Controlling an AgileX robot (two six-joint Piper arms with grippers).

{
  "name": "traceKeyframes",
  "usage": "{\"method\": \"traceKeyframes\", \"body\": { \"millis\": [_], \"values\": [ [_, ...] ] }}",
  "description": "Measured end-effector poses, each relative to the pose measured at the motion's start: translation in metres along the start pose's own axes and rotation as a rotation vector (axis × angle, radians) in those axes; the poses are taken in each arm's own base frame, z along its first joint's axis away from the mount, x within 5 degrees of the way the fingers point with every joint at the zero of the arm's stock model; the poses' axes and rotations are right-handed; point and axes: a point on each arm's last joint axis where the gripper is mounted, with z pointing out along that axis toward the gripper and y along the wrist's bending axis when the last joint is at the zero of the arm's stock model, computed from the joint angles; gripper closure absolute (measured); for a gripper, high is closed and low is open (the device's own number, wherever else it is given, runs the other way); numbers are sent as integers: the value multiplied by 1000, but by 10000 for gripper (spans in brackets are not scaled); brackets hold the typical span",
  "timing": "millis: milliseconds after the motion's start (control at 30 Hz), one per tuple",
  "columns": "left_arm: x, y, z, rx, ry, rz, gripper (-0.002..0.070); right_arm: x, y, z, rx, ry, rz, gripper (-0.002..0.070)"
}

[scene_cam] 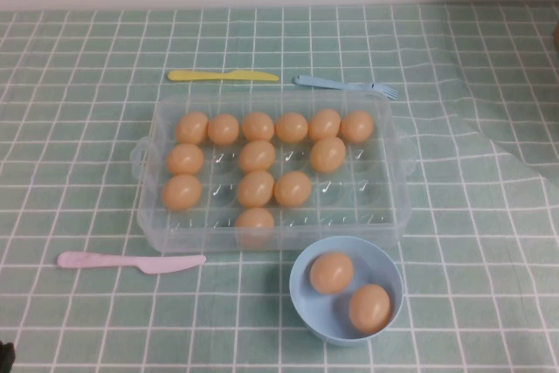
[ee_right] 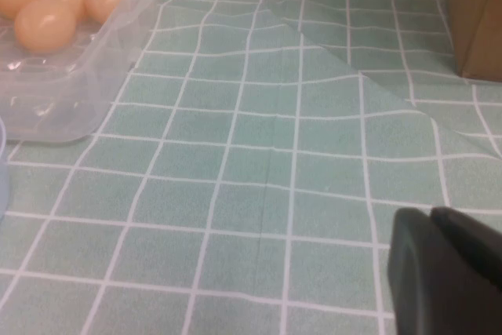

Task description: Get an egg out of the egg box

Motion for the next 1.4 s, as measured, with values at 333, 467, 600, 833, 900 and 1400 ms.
{"method": "traceKeyframes", "body": {
  "millis": [333,467,600,833,900,1400],
  "values": [
    [0,0,0,0,0,0,680,0,0,0,0,0,0,694],
    [0,0,0,0,0,0,680,0,0,0,0,0,0,694],
    [-1,0,0,-1,-16,0,680,0,0,0,0,0,0,694],
    [-3,0,0,-2,-30,0,680,0,0,0,0,0,0,694],
    [-3,0,0,-2,-30,0,680,0,0,0,0,0,0,694],
    [-18,-5,-2,97,-185,-411,680,0,0,0,0,0,0,694]
  ]
}}
